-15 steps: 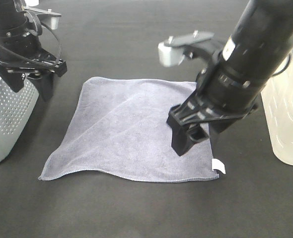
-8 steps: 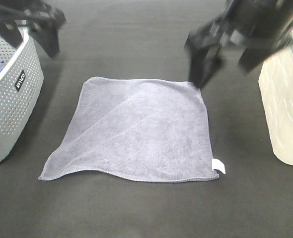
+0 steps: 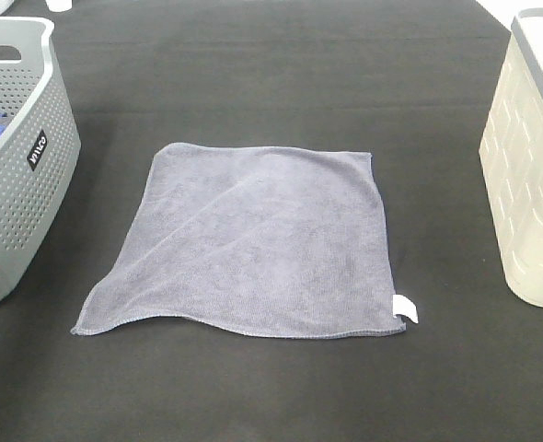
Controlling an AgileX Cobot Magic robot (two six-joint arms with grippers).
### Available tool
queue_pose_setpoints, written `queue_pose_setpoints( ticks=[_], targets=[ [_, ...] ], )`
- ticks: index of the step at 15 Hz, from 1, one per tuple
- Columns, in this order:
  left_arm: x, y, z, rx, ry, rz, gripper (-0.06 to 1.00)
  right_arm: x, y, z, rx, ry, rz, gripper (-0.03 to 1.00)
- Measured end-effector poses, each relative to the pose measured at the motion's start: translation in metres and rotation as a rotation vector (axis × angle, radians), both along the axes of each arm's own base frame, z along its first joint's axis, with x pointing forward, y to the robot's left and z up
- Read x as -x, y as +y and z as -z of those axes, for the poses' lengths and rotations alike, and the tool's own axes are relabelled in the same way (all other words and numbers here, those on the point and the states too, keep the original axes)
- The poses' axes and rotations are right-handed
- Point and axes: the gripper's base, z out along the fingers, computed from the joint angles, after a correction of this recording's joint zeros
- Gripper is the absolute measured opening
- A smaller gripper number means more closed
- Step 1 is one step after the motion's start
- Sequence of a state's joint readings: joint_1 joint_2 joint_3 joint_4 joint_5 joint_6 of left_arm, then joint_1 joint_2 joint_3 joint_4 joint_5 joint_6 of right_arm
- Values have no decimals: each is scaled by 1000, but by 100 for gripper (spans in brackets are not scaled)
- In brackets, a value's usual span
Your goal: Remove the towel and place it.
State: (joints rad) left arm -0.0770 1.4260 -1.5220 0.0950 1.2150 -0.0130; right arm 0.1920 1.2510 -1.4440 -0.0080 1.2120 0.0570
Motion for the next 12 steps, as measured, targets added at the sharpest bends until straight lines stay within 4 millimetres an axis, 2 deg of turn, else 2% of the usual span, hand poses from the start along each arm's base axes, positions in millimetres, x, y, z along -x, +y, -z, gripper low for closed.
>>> queue_pose_setpoints(
  ticks=[1,3,6,7,9,12],
  targets=[
    [26,8,-5,7,-22,-30,70,23,-5,-3,-4,-30,-2,84],
    [71,16,0,6,-34,-58,70,74,-15,-7,-20,-105,0,84],
    [137,20,10,-9,-89,-65,70,142,-28,6,-40,-205,3,84],
    [147,20,11,-9,-103,-65,70,153,-30,10,-44,-224,3,84],
    [182,21,18,-6,-164,-66,70,189,-37,30,-55,-281,4,84],
    [229,24,37,-15,-254,-71,70,217,-42,68,-51,-300,-5,84]
  ],
)
